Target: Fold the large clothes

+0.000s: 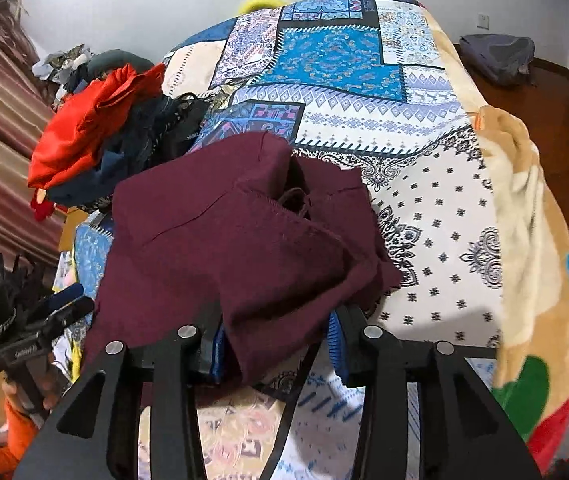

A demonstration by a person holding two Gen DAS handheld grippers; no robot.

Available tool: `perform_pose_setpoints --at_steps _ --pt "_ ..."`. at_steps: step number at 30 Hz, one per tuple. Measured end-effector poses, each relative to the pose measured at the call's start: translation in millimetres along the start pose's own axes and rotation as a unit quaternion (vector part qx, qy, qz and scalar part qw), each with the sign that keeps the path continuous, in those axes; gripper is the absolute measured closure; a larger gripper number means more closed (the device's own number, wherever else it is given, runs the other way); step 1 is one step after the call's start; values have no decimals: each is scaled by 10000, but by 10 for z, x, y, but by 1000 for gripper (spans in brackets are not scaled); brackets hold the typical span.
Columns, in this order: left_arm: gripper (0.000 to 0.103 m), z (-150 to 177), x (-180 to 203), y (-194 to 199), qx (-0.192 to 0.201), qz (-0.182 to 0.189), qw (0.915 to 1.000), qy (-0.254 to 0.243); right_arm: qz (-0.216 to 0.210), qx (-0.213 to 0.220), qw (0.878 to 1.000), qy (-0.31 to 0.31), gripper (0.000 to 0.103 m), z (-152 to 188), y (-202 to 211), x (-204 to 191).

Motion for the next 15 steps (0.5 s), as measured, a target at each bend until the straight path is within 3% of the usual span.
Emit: perform_pose_setpoints --at_steps 1,3,5,7,12,15 --pt "6 -26 -48 27 38 4 10000 76 37 -16 10000 -12 58 -17 45 9" --pt "6 -71 -141 56 95 -65 9997 195 116 15 9999 -24 34 -33 54 38" --pt "6 -94 -189 20 42 -84 9996 263 284 118 9995 -8 17 -57 52 87" --pt "6 -70 -208 -60 -139 54 9993 337 423 77 9990 -121 16 -61 -29 203" --pt "5 42 -149 -349 -641 480 9958 445 -541 -360 9921 -1072 5 -27 -280 516" --pt "5 -1 -202 -480 -836 850 9893 836 -786 -435 9883 -1229 2 -28 -365 551"
Point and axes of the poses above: each gripper's, at about its wrist camera, not at the fingertips, and y roughly against the way its jaws point, x to its right, z to its underside, the point moved 4 cm from there along -y, roughly the way its jaws point
